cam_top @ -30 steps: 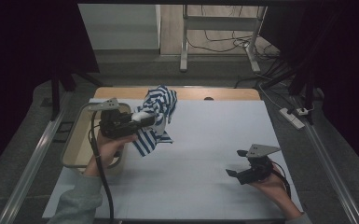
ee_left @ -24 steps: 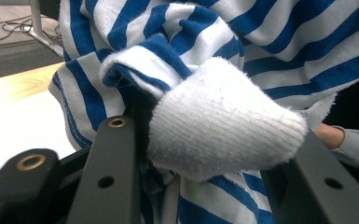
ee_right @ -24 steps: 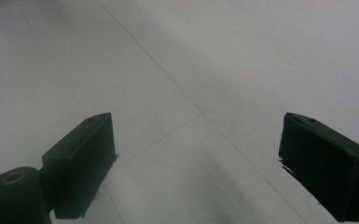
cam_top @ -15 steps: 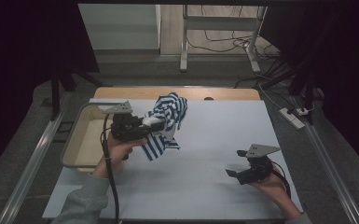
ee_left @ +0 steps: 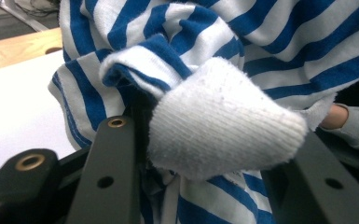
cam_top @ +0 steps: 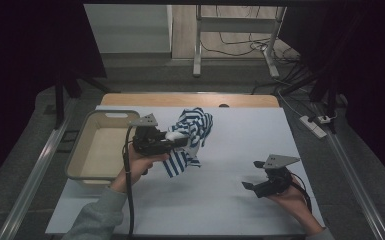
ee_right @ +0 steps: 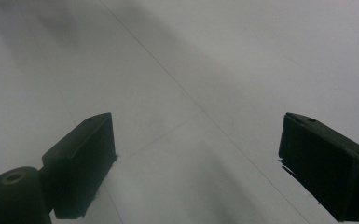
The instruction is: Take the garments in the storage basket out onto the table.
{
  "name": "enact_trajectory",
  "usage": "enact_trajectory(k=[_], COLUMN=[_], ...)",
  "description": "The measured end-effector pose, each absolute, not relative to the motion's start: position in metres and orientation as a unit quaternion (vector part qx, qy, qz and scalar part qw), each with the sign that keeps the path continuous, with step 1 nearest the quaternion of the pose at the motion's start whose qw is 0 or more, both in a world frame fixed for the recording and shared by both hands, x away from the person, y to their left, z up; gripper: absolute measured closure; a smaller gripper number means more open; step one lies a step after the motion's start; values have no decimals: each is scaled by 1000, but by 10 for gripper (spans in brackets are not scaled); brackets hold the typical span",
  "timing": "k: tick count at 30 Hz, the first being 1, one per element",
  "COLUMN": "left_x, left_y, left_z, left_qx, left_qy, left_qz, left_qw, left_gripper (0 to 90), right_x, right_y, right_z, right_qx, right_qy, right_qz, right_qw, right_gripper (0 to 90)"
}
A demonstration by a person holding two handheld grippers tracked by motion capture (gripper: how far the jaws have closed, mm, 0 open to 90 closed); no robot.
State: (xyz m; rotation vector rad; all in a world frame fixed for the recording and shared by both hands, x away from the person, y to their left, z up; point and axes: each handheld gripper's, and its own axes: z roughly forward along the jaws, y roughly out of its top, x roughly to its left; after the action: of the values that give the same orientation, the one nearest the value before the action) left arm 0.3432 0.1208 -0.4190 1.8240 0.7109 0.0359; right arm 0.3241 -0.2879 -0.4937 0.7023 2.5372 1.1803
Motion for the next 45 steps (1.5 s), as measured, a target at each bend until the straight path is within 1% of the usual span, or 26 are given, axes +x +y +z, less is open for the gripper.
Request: enact_trajectory(k=[10,17,22,26,31,35,41,45], left_x=[349,359,367,373,377,377,376,375], left_y=[94,64,44,39,36,34,39,45], left_z=[-434,-455,-467,-482,-496,-496,-493,-489], left_qx=[789,816,834,840,846,845,835,829], left_qy=[298,290,287,300,313,312,329,335], left_qz=[0,-14,-8,-10,-12,-17,-4,3], left_qw=[537,501,472,452,431,434,441,448], left_gripper=[591,587,584,581,555,483,346,274], right_x=[324,325,325,324,324,324,324,324], right_y=[-287,-287,-287,-288,-287,-288,-288,-289], right_z=[-495,-495,-496,-495,-496,-495,-495,-495], right_qx=[242,241,241,241,240,241,241,242], right_qy=[873,873,874,874,875,875,875,874], right_qz=[405,405,403,403,401,401,400,401], right_qw=[126,126,126,126,126,126,127,128], right_gripper=[105,105,105,105,105,106,106,106])
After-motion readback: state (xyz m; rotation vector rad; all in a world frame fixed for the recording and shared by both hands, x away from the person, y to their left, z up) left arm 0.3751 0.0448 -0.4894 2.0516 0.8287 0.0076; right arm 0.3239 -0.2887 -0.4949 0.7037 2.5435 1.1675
